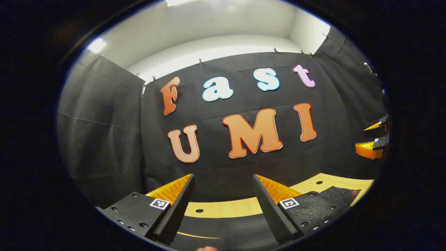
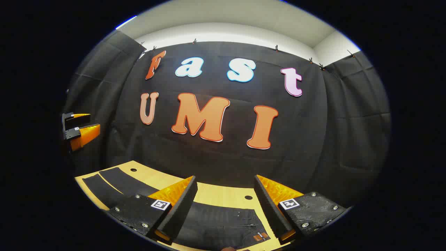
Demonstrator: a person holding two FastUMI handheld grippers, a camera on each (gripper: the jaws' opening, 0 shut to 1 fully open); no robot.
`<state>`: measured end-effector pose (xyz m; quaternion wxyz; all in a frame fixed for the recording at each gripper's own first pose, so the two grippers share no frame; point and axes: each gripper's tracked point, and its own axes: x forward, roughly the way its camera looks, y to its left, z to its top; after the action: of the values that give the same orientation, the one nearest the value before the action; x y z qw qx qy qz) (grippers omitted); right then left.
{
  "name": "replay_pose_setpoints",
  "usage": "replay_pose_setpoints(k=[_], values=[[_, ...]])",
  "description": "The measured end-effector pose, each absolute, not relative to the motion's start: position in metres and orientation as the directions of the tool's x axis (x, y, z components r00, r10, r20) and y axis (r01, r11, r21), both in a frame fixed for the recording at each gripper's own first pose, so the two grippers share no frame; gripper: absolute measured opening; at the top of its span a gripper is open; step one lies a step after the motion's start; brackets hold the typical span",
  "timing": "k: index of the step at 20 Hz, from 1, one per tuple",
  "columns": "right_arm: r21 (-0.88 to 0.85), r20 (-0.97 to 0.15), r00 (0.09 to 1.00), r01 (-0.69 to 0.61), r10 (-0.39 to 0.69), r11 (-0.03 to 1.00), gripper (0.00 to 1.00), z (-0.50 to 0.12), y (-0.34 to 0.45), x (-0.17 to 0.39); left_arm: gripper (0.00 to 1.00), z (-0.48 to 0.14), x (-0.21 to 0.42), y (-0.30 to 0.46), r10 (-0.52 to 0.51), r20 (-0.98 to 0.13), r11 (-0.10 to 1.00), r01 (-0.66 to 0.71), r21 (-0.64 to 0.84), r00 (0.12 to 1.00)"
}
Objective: Grasp the waist and the cuffs of the jeans and fold them to make the two legs overlap; first hold the waist and fold one-third of the jeans toward the cuffs, then hold the cuffs and fold the remaining one-third in the same direction to finish folding.
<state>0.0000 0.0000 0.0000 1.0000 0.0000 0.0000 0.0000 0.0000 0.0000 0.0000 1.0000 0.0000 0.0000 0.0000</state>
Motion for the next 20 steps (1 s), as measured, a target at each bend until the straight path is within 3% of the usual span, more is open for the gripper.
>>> replay_pose_setpoints(k=[5, 7, 8, 9, 10, 16, 20], values=[[0.039, -0.016, 0.999, -0.047, 0.048, 0.998, 0.94, -0.023, -0.011, 0.006, 0.98, -0.024, -0.007, -0.008, 0.068, -0.07, 0.998, -0.068, 0.015, 0.995], [0.055, -0.031, 0.999, -0.042, 0.044, 0.998, 0.94, -0.032, -0.017, 0.003, 1.0, -0.027, -0.004, -0.017, 0.055, -0.08, 0.998, -0.054, 0.016, 0.995], [0.056, -0.026, 0.999, -0.041, 0.042, 0.998, 1.0, -0.032, -0.017, 0.001, 1.0, -0.027, -0.002, -0.022, 0.047, -0.08, 0.999, -0.046, 0.019, 0.996], [0.055, -0.024, 0.999, -0.042, 0.044, 0.998, 1.0, -0.033, -0.017, 0.001, 0.95, -0.033, -0.002, -0.025, 0.043, -0.09, 0.999, -0.041, 0.021, 0.995], [0.054, -0.031, 0.999, -0.035, 0.036, 0.998, 0.98, -0.034, -0.018, 0.003, 1.0, -0.036, 0.0, -0.027, 0.044, -0.102, 0.999, -0.042, 0.021, 0.994], [0.078, -0.03, 0.999, 0.025, -0.022, 0.997, 0.98, -0.043, -0.019, 0.008, 1.0, -0.044, 0.023, -0.032, -0.001, -0.064, 1.0, 0.002, 0.007, 0.998], [0.122, -0.09, 0.994, 0.074, -0.063, 0.99, 0.98, -0.055, -0.008, 0.013, 1.0, -0.061, 0.044, -0.019, -0.025, -0.084, 1.0, 0.026, 0.012, 0.996]])
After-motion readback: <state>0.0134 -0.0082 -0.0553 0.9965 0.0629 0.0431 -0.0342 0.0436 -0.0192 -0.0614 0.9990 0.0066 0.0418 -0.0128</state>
